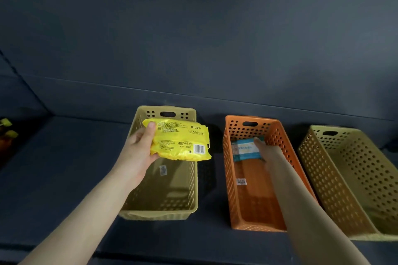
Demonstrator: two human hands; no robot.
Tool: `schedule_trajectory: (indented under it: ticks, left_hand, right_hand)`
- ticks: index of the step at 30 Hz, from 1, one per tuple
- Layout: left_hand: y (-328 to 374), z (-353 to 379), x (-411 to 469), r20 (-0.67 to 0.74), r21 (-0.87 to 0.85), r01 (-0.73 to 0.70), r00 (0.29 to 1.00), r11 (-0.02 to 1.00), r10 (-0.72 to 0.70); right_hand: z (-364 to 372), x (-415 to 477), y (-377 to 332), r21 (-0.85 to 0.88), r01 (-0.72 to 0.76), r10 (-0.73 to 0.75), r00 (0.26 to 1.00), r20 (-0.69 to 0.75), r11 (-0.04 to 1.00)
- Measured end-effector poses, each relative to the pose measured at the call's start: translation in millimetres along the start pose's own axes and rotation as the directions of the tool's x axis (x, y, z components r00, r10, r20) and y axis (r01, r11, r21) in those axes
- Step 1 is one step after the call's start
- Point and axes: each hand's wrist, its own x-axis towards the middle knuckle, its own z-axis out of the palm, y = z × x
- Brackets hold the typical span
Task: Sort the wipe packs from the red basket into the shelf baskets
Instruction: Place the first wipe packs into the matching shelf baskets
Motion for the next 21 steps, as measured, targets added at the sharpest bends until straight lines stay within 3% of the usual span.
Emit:
schedule_trajectory:
  ticks: [3,5,7,9,11,13,17,19,21]
  left_hand:
    - [2.2,-1.0,-2.1,0.013,0.024,-0.015,1.000,1.000,0.015]
    - [5.3,-3.8,-5.4,0.043,0.043,-0.055,0.998,0.998,0.053]
    - [11.2,-8.2,-9.9,0.096,0.073,-0.115,0.989,0.991,0.108]
    - [19.0,-14.5,-13.0,0.148,0.103,-0.174,0.976,0.979,0.158]
    - [27.1,-21.6,-14.9,0.206,0.148,-0.233,0.958,0.961,0.201]
    - [34.5,-28.4,-15.5,0.280,0.204,-0.315,0.926,0.927,0.253]
    - [52.5,-50.2,-12.9,0.500,0.363,-0.507,0.814,0.781,0.296]
    - [58.0,-61.8,-5.8,0.646,0.459,-0.637,0.718,0.619,0.259]
    - [56.8,-76.4,7.1,0.771,0.486,-0.803,0.580,0.346,0.264]
  right_hand:
    - [0.4,-8.8,-4.5,-0.133,0.063,-0.067,0.997,-0.030,0.989]
    - [4.1,-29.2,-8.0,-0.267,0.199,-0.220,0.974,-0.053,0.943]
    - [10.0,-54.3,-13.3,-0.396,0.385,-0.429,0.903,-0.025,0.834]
    - [21.6,-89.9,-21.8,-0.290,0.487,-0.472,0.873,0.125,0.824]
    - [34.9,-131.3,-31.8,-0.087,0.329,-0.263,0.866,0.425,0.940]
    - [49.3,-157.0,-39.8,-0.038,0.189,-0.128,0.786,0.605,0.981]
    - [77.8,-170.3,-49.7,0.135,-0.032,-0.059,0.785,0.617,0.990]
    - [91.7,-175.5,-46.9,0.161,-0.060,-0.053,0.786,0.616,0.985]
    - [107.3,-177.1,-38.9,0.250,-0.046,-0.121,0.783,0.610,0.967]
